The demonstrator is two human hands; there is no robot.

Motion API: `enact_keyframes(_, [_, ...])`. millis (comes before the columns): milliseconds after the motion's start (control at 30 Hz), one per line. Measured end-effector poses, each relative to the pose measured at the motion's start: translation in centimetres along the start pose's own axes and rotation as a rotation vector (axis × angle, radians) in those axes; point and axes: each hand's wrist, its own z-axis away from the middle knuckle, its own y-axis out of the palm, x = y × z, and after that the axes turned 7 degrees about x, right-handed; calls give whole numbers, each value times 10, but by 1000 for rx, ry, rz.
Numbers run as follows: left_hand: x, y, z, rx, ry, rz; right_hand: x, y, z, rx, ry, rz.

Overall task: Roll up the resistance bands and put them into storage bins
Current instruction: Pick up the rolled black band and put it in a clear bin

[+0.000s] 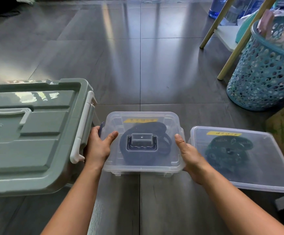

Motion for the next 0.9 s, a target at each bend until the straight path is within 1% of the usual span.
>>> enact_keyframes(33, [0,0,1,-4,19,1,-1,-1,-1,-7,16,26])
enact_keyframes(100, [-1,1,2,-6,39,-6,5,-1,0,-118,28,154])
enact_keyframes(233, [-1,1,4,-19,72,-27,24,-4,4,-322,-124,577])
enact_keyframes(267, [-1,1,4,-24,78,-27,29,-3,8,-344,-145,654])
enact_keyframes(333, [1,2,5,-34,90,-38,35,5,15,-380,-131,773])
enact_keyframes(433, [5,2,4,-51,102,-67,29,18,27,-445,-141,954])
enact_keyframes(533, [7,3,3,-58,107,-113,25,24,30,-493,-204,1094])
enact_keyframes(667, [5,3,4,-78,113,-180,21,27,29,-509,-220,1173])
enact_keyframes(733, [4,4,5,-72,113,-307,17,25,29,-508,-247,1190])
enact_keyframes(833, [2,7,11,-30,60,-570,10,21,31,-457,-269,1118])
enact_keyframes(900, [-2,11,21,-35,118,-729,5,20,33,-413,-292,1044])
